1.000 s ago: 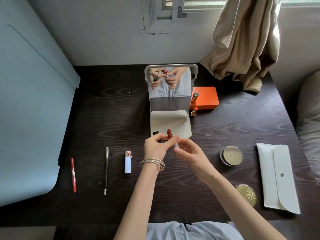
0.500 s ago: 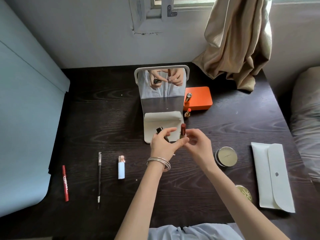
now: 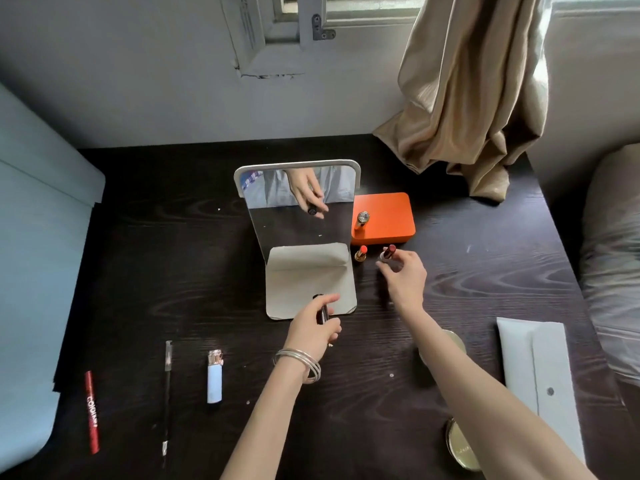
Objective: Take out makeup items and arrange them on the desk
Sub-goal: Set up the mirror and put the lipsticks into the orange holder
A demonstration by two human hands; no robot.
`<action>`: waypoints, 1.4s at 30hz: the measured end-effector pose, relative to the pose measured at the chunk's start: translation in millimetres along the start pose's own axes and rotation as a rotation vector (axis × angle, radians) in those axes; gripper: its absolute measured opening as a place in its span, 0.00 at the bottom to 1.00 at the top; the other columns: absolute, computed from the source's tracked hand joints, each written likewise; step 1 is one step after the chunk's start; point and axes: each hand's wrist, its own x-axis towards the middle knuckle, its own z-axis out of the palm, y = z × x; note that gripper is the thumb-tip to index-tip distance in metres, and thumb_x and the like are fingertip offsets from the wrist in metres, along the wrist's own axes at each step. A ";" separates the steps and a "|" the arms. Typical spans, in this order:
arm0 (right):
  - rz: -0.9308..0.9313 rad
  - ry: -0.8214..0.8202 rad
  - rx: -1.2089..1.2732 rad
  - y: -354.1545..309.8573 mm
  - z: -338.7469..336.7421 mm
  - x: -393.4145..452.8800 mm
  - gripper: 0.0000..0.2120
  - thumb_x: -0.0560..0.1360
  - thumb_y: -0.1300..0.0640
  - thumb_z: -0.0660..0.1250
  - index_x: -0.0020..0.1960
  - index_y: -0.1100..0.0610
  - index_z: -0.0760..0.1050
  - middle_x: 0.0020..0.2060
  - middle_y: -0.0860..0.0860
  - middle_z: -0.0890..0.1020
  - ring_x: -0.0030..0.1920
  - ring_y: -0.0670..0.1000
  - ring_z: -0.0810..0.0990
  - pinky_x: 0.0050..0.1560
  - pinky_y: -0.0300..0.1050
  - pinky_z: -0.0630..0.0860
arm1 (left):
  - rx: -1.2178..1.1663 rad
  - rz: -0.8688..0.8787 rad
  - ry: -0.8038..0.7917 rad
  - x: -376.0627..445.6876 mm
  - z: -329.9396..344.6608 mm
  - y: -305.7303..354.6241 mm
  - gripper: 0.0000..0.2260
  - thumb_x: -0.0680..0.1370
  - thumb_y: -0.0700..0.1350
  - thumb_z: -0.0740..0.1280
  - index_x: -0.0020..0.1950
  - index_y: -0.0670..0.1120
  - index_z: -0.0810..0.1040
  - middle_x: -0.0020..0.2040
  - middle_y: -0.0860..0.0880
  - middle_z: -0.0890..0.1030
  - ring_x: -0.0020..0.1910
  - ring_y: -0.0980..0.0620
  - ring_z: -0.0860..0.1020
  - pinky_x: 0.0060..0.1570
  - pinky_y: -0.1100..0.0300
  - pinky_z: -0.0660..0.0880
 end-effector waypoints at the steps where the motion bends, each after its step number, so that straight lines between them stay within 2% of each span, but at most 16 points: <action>1: -0.008 0.002 -0.013 3.0 3.2 3.3 0.10 0.71 0.62 0.72 0.52 0.59 0.81 0.50 0.55 0.79 0.53 0.55 0.78 0.57 0.46 0.73 | 0.003 0.000 -0.001 2.4 -0.1 -0.2 0.16 0.76 0.34 0.63 0.60 0.50 0.75 0.53 0.49 0.75 0.40 0.55 0.78 0.49 0.58 0.78; 4: -0.044 -0.011 -0.074 9.0 9.2 9.5 0.09 0.71 0.62 0.71 0.51 0.58 0.81 0.51 0.55 0.81 0.56 0.56 0.72 0.53 0.36 0.63 | -0.010 -0.023 -0.012 9.5 -2.1 -2.0 0.12 0.75 0.35 0.66 0.53 0.51 0.75 0.53 0.49 0.76 0.42 0.54 0.79 0.49 0.58 0.79; 8: -0.038 -0.020 -0.094 16.3 13.7 11.8 0.09 0.71 0.62 0.71 0.51 0.58 0.81 0.52 0.54 0.81 0.56 0.55 0.71 0.49 0.31 0.59 | 0.032 -0.019 -0.031 13.1 -3.7 -5.9 0.17 0.71 0.36 0.71 0.54 0.51 0.74 0.51 0.52 0.76 0.44 0.56 0.78 0.37 0.74 0.75; 12: -0.015 -0.005 -0.094 16.1 16.1 12.1 0.10 0.72 0.60 0.71 0.53 0.59 0.80 0.53 0.54 0.80 0.57 0.55 0.70 0.49 0.32 0.59 | -0.014 -0.031 -0.042 14.0 -2.9 -8.0 0.20 0.70 0.32 0.70 0.57 0.51 0.74 0.54 0.46 0.77 0.47 0.49 0.80 0.43 0.67 0.78; 16: -0.016 -0.002 -0.108 16.1 17.3 12.8 0.11 0.72 0.60 0.71 0.54 0.59 0.80 0.53 0.54 0.80 0.56 0.55 0.70 0.49 0.33 0.59 | -0.046 -0.046 -0.052 14.7 -1.5 -6.6 0.17 0.73 0.34 0.69 0.57 0.51 0.74 0.49 0.46 0.79 0.45 0.50 0.79 0.46 0.59 0.79; 18: -0.018 -0.001 -0.107 16.5 17.6 12.3 0.11 0.72 0.60 0.71 0.54 0.59 0.80 0.53 0.54 0.80 0.56 0.55 0.70 0.48 0.33 0.59 | -0.051 -0.053 -0.064 14.3 -1.1 -6.0 0.15 0.75 0.39 0.68 0.59 0.51 0.73 0.46 0.48 0.78 0.43 0.52 0.81 0.47 0.59 0.78; 22: -0.011 0.011 -0.095 15.2 17.7 11.6 0.11 0.72 0.60 0.71 0.54 0.59 0.80 0.53 0.54 0.80 0.56 0.55 0.70 0.48 0.33 0.59 | -0.020 -0.056 -0.078 13.8 -2.6 -7.6 0.12 0.76 0.45 0.68 0.57 0.55 0.73 0.52 0.44 0.80 0.41 0.55 0.82 0.48 0.59 0.78; 24: 0.008 0.019 -0.086 13.4 17.9 10.8 0.11 0.72 0.59 0.70 0.55 0.58 0.79 0.53 0.54 0.80 0.57 0.55 0.70 0.48 0.34 0.59 | -0.012 -0.062 -0.086 13.2 -2.7 -7.6 0.11 0.76 0.47 0.68 0.57 0.55 0.72 0.51 0.44 0.80 0.40 0.57 0.82 0.46 0.62 0.77; 27: 0.033 0.025 -0.096 10.8 19.3 11.3 0.12 0.73 0.58 0.70 0.56 0.58 0.79 0.53 0.54 0.80 0.58 0.55 0.70 0.48 0.35 0.59 | -0.023 -0.066 -0.096 11.2 -2.5 -8.7 0.15 0.73 0.44 0.71 0.57 0.54 0.74 0.48 0.47 0.79 0.42 0.56 0.81 0.45 0.64 0.76; 30: 0.034 0.022 -0.112 10.8 20.0 11.5 0.12 0.73 0.58 0.70 0.56 0.57 0.79 0.53 0.54 0.80 0.58 0.55 0.70 0.46 0.34 0.58 | -0.044 -0.052 -0.095 10.1 -3.0 -10.9 0.19 0.70 0.36 0.72 0.57 0.52 0.75 0.46 0.46 0.80 0.42 0.57 0.80 0.45 0.68 0.76; 33: 0.035 -0.006 -0.115 11.9 18.2 11.9 0.15 0.72 0.59 0.71 0.58 0.58 0.77 0.53 0.54 0.79 0.59 0.56 0.70 0.50 0.36 0.61 | -0.037 -0.053 -0.083 11.7 -3.1 -8.2 0.15 0.75 0.35 0.66 0.58 0.50 0.74 0.43 0.48 0.81 0.38 0.58 0.80 0.40 0.68 0.75; 36: 0.120 -0.003 -0.011 8.5 11.5 5.8 0.25 0.70 0.59 0.73 0.65 0.59 0.71 0.52 0.52 0.78 0.59 0.54 0.68 0.58 0.46 0.69 | -0.041 -0.030 -0.061 13.4 -3.7 -2.3 0.10 0.78 0.39 0.63 0.59 0.48 0.75 0.36 0.50 0.82 0.32 0.57 0.81 0.38 0.64 0.76; 37: 0.159 0.017 0.006 5.2 6.1 -0.3 0.25 0.70 0.60 0.73 0.65 0.59 0.70 0.53 0.52 0.78 0.60 0.53 0.68 0.59 0.49 0.70 | -0.044 -0.020 -0.051 13.1 -3.7 0.2 0.10 0.78 0.40 0.64 0.59 0.47 0.75 0.34 0.49 0.82 0.30 0.57 0.80 0.37 0.64 0.77; 39: 0.140 0.010 0.027 -5.0 -9.9 -20.1 0.19 0.71 0.62 0.69 0.61 0.57 0.72 0.54 0.52 0.76 0.59 0.53 0.70 0.59 0.50 0.72 | -0.030 0.007 -0.024 11.1 -3.4 5.8 0.11 0.77 0.42 0.66 0.60 0.47 0.76 0.30 0.50 0.80 0.28 0.57 0.78 0.35 0.65 0.78; 42: -0.107 -0.142 0.169 -26.0 -38.2 -61.4 0.11 0.74 0.63 0.67 0.54 0.52 0.78 0.51 0.47 0.78 0.52 0.48 0.77 0.54 0.46 0.75 | 0.086 0.085 0.023 8.3 -1.8 12.0 0.11 0.75 0.46 0.68 0.57 0.51 0.78 0.23 0.55 0.74 0.26 0.59 0.75 0.38 0.61 0.78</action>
